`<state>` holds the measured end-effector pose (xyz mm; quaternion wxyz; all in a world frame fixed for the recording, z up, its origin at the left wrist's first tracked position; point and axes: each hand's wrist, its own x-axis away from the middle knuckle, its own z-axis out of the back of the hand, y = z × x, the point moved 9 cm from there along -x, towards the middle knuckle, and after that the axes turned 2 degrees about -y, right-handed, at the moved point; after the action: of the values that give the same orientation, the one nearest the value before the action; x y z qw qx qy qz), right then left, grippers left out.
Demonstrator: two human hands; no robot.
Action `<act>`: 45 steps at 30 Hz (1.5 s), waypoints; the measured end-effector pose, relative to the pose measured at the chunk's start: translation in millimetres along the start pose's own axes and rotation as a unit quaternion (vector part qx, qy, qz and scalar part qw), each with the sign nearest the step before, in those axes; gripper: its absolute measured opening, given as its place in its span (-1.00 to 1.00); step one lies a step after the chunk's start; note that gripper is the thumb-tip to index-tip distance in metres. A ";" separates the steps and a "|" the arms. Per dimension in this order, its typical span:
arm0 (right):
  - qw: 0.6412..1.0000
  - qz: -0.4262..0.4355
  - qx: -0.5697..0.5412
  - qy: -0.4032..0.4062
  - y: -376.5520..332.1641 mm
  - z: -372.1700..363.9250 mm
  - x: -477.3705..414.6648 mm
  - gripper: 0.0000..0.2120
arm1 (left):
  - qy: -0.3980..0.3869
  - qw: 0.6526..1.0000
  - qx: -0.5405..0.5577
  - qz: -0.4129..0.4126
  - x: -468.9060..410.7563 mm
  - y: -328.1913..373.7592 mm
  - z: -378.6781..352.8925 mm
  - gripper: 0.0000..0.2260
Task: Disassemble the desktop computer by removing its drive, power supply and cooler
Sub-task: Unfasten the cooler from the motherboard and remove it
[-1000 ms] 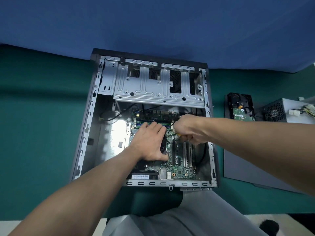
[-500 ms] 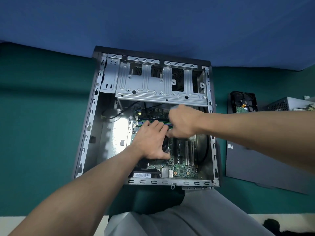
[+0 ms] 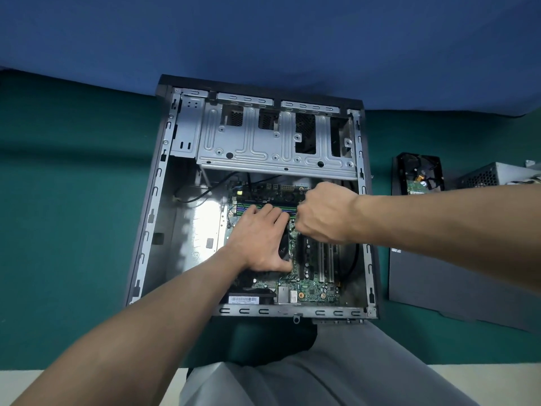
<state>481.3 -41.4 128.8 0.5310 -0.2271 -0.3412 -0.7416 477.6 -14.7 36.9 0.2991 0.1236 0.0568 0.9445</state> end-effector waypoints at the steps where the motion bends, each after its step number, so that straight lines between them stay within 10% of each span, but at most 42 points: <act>1: 1.000 -0.003 -0.009 0.002 0.8 -1.2 -0.7 -0.63 | -0.002 1.000 -0.001 0.001 0.2 -0.1 -0.6 -0.24; 4: 0.925 -0.155 -0.345 0.028 26.6 -9.5 -1.1 -0.75 | -0.004 1.000 -0.006 0.005 0.6 -0.3 -1.4 -0.21; 8: 0.517 -0.368 -0.771 -0.052 33.6 -63.0 13.6 -0.88 | -0.006 1.000 -0.012 0.004 0.4 -0.9 -1.6 -0.18; 9: 0.465 -0.378 -0.794 -0.102 25.7 -68.8 18.0 -0.88 | -0.005 1.000 -0.011 0.004 0.4 -1.0 -1.2 -0.18; 11: 0.496 -0.359 -0.774 -0.162 17.7 -69.0 19.2 -0.84 | -0.004 1.000 -0.010 0.003 0.2 -0.3 -0.8 -0.19; 15: 0.762 -0.280 -0.572 -0.116 27.5 -38.6 5.9 -0.83 | 0.002 1.000 -0.005 0.003 0.6 0.1 0.7 -0.24; 19: 0.952 -0.153 -0.261 -0.035 20.2 -5.5 6.4 -0.70 | 0.001 1.000 -0.003 0.003 0.0 0.1 0.2 -0.24; 22: 0.997 -0.017 -0.069 0.014 -3.4 5.2 6.4 -0.61 | 0.000 1.000 0.001 0.000 0.5 0.5 0.5 -0.26; 24: 0.987 -0.056 -0.152 0.022 7.3 2.9 5.9 -0.64 | -0.003 1.000 0.000 0.003 0.6 0.3 -0.2 -0.23; 26: 0.902 -0.192 -0.387 0.019 31.5 -12.4 4.8 -0.68 | 0.000 1.000 -0.002 0.003 0.6 0.2 0.5 -0.23; 29: 0.546 -0.372 -0.742 -0.114 24.3 -68.1 18.3 -0.82 | -0.002 1.000 -0.003 0.000 1.6 0.2 0.3 -0.21; 31: 0.423 -0.371 -0.801 -0.203 -0.9 -76.8 24.9 -0.80 | -0.002 1.000 -0.003 0.000 1.3 -0.2 0.6 -0.20; 33: 0.493 -0.357 -0.766 -0.206 0.1 -72.0 23.1 -0.79 | 0.000 1.000 -0.005 0.000 0.3 -0.4 0.9 -0.22; 40: 0.961 -0.162 -0.211 -0.073 14.6 -11.6 9.2 -0.82 | 0.004 1.000 0.000 0.000 1.0 0.4 1.7 -0.24; 42: 0.995 -0.071 -0.056 -0.035 -1.1 1.3 1.4 -0.76 | -0.002 1.000 0.002 0.003 0.2 0.7 1.3 -0.23; 45: 0.984 -0.114 -0.134 0.019 10.3 16.6 -5.5 -0.79 | -0.006 1.000 0.002 0.007 0.1 -0.1 -2.2 -0.19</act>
<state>492.3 -27.6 138.7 0.4142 -0.2418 -0.2520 -0.8405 477.0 -14.7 34.8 0.2926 0.1300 0.0560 0.9457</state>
